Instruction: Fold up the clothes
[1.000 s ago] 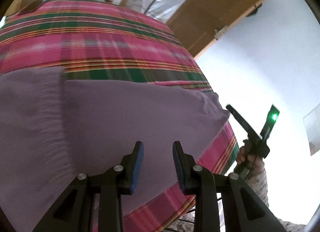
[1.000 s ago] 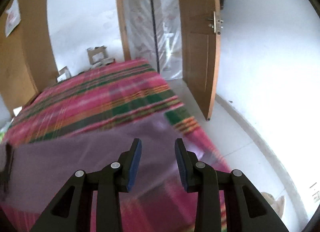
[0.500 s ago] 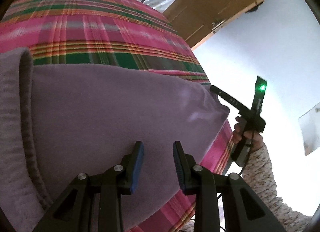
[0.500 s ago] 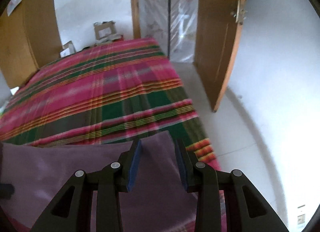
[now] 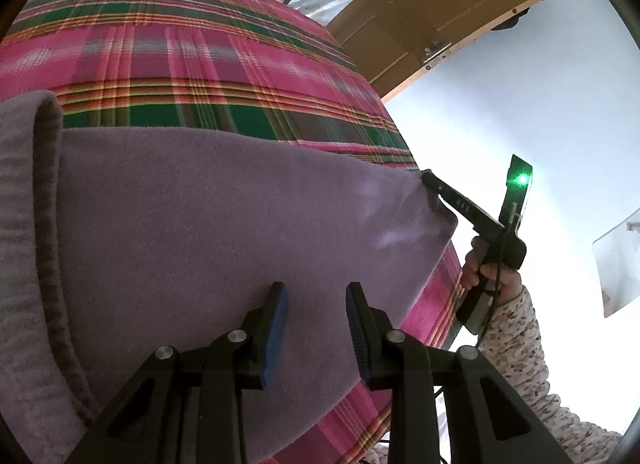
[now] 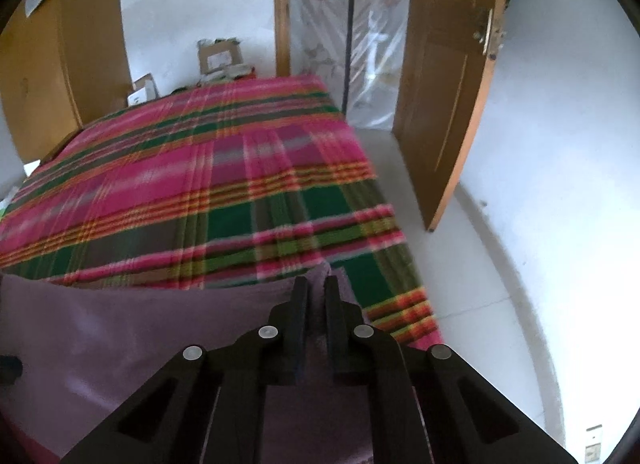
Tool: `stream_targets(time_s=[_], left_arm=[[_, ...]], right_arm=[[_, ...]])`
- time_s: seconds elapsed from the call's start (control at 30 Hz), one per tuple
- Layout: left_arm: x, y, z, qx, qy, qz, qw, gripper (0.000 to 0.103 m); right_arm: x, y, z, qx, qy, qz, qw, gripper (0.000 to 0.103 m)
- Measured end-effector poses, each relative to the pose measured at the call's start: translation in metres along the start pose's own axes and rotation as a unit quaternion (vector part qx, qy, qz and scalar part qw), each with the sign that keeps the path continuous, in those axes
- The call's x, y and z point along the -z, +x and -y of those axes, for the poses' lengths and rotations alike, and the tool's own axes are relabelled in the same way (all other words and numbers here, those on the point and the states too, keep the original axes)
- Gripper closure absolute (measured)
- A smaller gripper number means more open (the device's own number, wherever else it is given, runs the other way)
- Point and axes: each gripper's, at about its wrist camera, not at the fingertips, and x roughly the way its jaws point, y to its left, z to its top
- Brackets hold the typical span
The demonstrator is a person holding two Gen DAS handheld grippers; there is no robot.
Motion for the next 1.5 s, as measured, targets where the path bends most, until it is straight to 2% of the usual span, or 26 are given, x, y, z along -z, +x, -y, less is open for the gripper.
stream_targets(time_s=[0.17,0.23,0.33,0.4,0.5,0.63,0.73,0.83,0.97,1.1,1.23,1.4,1.5], left_arm=[[0.002,-0.002,-0.002,0.002,-0.001,0.0,1.0,0.072],[0.002,-0.003,-0.001,0.001,0.0,0.0,1.0,0.072],[0.002,-0.003,-0.002,0.001,0.0,0.0,1.0,0.072],[0.001,-0.002,-0.002,0.002,-0.001,-0.001,1.0,0.072],[0.001,-0.002,-0.002,0.001,-0.002,0.0,1.0,0.072],[0.001,-0.002,0.0,-0.003,-0.001,0.001,1.0,0.072],[0.0,-0.001,0.0,-0.006,-0.001,0.002,1.0,0.072],[0.0,-0.001,0.001,-0.009,-0.002,0.002,0.9999,0.072],[0.0,0.0,0.002,-0.015,-0.003,0.004,0.9999,0.072],[0.002,0.0,0.005,-0.019,-0.006,0.005,0.9998,0.072],[0.001,-0.001,0.006,-0.025,-0.005,0.004,0.9997,0.072],[0.002,0.001,0.015,-0.041,0.012,0.004,0.9991,0.071],[0.001,0.011,0.026,-0.032,0.019,-0.008,0.9993,0.071]], right_arm=[[-0.005,0.014,-0.002,0.011,-0.002,-0.029,1.0,0.095],[-0.006,0.014,-0.001,0.014,-0.002,-0.029,0.999,0.094],[-0.004,0.012,0.006,0.014,0.01,-0.034,0.999,0.084],[-0.003,0.005,0.014,0.009,0.029,-0.029,0.999,0.08],[-0.001,-0.009,0.026,-0.003,0.054,-0.019,0.998,0.08],[0.007,-0.033,0.042,0.005,0.078,-0.001,0.997,0.08],[0.021,-0.045,0.059,-0.028,0.121,-0.003,0.992,0.08],[0.039,-0.054,0.072,-0.064,0.176,0.002,0.982,0.08],[0.054,-0.049,0.078,-0.093,0.206,-0.01,0.974,0.079],[0.06,-0.042,0.073,-0.1,0.215,-0.021,0.971,0.075],[0.065,-0.041,0.072,-0.105,0.237,-0.013,0.966,0.07],[0.066,-0.039,0.074,-0.117,0.256,-0.006,0.96,0.069],[0.065,-0.038,0.072,-0.114,0.26,-0.002,0.959,0.07]])
